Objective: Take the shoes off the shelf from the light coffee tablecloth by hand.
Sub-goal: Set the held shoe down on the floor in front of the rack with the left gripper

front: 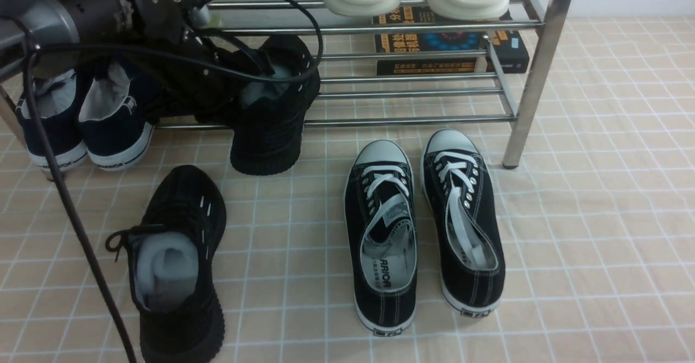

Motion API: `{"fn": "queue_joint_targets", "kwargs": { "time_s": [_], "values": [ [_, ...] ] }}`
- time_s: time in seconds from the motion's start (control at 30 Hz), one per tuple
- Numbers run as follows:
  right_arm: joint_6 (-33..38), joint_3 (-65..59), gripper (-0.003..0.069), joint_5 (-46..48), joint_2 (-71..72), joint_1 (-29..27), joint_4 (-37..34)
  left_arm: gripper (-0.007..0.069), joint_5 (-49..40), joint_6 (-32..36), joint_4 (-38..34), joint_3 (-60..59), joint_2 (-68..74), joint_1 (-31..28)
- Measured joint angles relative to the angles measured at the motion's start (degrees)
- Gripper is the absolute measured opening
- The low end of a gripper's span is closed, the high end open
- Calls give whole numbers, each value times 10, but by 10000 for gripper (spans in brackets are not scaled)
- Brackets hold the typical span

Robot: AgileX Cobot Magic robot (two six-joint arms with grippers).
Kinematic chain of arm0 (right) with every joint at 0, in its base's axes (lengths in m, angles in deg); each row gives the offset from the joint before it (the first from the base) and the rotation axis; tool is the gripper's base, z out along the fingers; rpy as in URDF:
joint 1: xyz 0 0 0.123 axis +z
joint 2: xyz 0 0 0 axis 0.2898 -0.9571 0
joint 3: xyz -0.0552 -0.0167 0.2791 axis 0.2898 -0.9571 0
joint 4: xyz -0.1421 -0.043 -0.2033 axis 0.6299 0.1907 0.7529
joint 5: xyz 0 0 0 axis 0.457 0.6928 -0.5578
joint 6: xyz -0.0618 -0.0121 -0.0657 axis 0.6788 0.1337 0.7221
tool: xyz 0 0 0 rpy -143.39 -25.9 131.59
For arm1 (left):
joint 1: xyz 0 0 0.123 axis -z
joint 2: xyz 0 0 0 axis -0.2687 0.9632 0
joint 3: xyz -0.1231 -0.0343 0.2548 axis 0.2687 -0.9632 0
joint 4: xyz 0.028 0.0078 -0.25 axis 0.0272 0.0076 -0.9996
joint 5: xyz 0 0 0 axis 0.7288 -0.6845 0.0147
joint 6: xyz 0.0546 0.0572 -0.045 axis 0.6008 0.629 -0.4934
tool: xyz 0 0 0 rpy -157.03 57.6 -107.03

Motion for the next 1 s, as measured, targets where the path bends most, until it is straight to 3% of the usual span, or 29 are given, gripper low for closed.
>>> {"fn": "queue_joint_targets", "kwargs": {
  "time_s": [0.2, 0.37, 0.47, 0.6, 0.87, 1.0],
  "values": [
    [0, 0, 239, 0, 0, 0, 0, 14, -92, 3, 21, -6, -84, 7],
    [0, 0, 239, 0, 0, 0, 0, 15, -111, -9, 69, -47, -147, 61],
    [0, 0, 239, 0, 0, 0, 0, 15, -100, -67, 110, -104, -181, 118],
    [0, 0, 239, 0, 0, 0, 0, 15, -84, -208, 194, -180, -201, 167],
    [0, 0, 239, 0, 0, 0, 0, 16, -52, -440, 352, -250, -225, 188],
    [0, 0, 239, 0, 0, 0, 0, 16, -34, -491, 364, -267, -225, 188]
  ]
}}
